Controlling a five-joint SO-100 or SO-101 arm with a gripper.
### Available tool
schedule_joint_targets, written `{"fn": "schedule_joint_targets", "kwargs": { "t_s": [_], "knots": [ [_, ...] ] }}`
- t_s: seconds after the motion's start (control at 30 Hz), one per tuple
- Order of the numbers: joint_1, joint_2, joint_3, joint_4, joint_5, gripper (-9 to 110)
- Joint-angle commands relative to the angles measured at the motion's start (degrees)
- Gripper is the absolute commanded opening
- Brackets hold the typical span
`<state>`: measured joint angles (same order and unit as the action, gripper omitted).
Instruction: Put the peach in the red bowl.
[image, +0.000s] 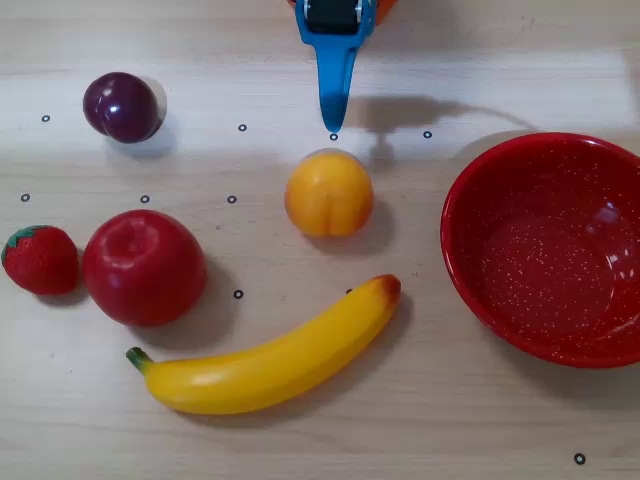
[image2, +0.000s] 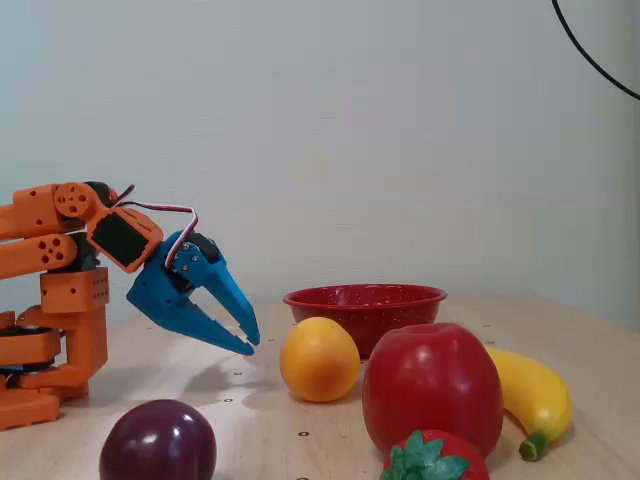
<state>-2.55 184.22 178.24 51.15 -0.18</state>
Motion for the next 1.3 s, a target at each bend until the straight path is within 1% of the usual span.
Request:
{"fn": "schedule_joint_targets", "kwargs": {
  "t_s": [0.0, 0.5, 0.8, 1.03, 1.27],
  "knots": [
    [0.88, 0.88, 0.44, -0.53, 0.53, 0],
    [0.79, 0.88, 0.44, -0.53, 0.35, 0],
    [1.23, -0.09, -0.97, -0.44, 2.55, 0],
    [2.72, -9.49, -11.51, 0.88, 3.08, 0],
    [2.29, -24.79, -27.51, 12.92, 7.73, 0]
  ]
}}
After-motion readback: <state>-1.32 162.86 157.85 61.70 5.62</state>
